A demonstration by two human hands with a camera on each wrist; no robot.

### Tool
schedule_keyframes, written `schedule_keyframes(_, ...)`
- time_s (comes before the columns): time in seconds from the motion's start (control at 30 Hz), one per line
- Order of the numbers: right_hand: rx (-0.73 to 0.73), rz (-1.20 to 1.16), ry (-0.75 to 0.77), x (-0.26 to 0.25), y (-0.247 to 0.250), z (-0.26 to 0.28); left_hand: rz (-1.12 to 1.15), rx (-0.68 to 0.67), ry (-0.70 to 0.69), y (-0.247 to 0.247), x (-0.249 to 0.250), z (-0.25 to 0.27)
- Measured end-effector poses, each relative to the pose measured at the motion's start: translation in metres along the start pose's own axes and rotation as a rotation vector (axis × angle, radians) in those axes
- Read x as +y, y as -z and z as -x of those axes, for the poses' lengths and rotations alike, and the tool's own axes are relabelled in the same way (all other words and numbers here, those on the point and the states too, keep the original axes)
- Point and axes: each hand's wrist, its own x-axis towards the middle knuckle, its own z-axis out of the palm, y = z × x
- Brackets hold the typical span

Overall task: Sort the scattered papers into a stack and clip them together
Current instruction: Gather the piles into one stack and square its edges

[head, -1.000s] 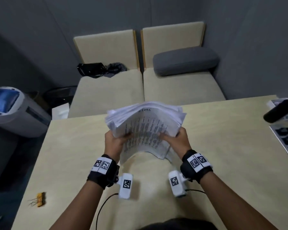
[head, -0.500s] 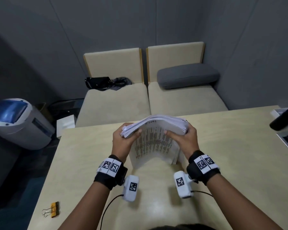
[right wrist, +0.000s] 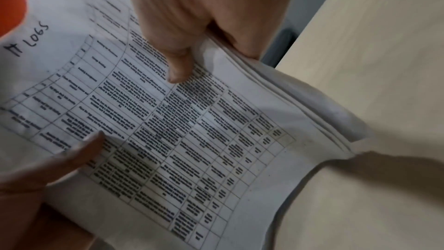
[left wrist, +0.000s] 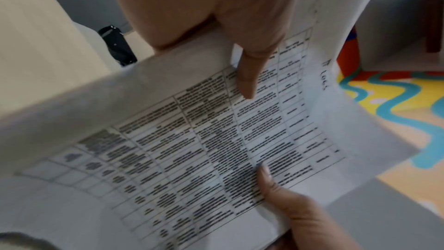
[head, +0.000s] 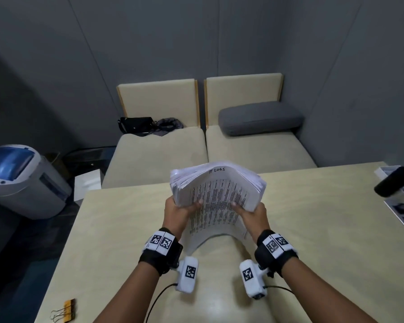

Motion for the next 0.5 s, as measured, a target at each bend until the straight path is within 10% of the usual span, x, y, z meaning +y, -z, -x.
schedule_keyframes(0.27,-0.105,-0.085,-0.048,0.014,0.009,0.016,-0.119,-0.029,0.099,0.018,-0.032,0.025)
schedule_keyframes(0.5,0.065,-0.233,0.336,-0.047,0.007,0.019,-0.016,-0.006,-0.167,0.001,0.023,0.014)
